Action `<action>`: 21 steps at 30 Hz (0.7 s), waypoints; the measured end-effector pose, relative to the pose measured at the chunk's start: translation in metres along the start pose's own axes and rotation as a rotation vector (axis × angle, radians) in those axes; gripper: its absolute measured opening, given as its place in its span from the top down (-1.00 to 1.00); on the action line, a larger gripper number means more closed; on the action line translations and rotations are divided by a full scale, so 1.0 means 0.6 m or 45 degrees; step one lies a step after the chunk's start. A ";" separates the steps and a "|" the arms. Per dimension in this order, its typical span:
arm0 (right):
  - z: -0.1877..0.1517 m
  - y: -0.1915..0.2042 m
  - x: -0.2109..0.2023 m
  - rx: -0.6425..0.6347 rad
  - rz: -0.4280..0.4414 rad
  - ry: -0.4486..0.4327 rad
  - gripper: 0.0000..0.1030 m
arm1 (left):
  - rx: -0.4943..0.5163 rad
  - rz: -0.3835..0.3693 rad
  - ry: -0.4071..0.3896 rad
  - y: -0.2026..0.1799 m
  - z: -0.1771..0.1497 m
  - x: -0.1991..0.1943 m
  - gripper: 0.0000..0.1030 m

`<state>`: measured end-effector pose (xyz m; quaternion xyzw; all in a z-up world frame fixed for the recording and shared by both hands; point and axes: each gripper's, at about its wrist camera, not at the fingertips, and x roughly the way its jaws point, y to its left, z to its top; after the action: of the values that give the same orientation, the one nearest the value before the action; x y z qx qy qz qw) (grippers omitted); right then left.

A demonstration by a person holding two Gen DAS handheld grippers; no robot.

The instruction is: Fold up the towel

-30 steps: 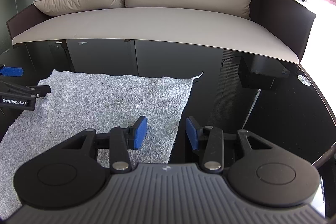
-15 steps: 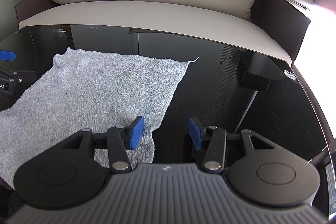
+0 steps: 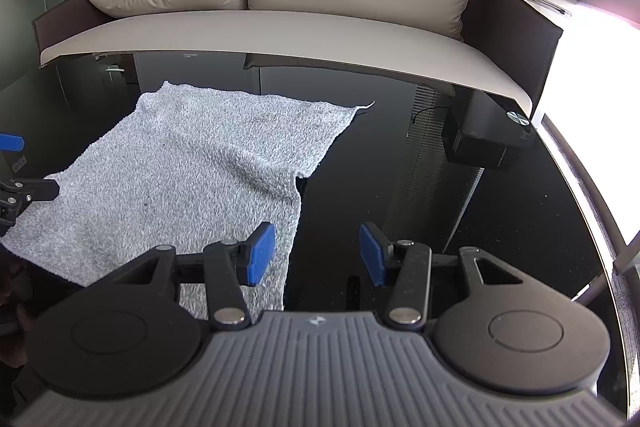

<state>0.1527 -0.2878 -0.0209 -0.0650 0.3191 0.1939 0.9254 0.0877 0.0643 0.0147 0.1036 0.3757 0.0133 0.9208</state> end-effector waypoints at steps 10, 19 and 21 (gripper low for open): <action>-0.049 0.018 -0.031 -0.027 0.009 0.073 0.04 | -0.054 -0.032 0.022 0.005 -0.033 -0.024 -0.97; -0.069 0.032 -0.058 -0.031 -0.011 0.080 0.04 | -0.057 -0.017 0.021 0.010 -0.047 -0.039 -0.97; -0.073 0.033 -0.062 -0.028 -0.011 0.080 0.04 | -0.062 -0.015 0.023 0.013 -0.047 -0.040 -0.98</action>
<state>0.0932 -0.2918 -0.0321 -0.0826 0.3458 0.1912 0.9149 0.0513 0.0744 0.0129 0.0787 0.3842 0.0178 0.9197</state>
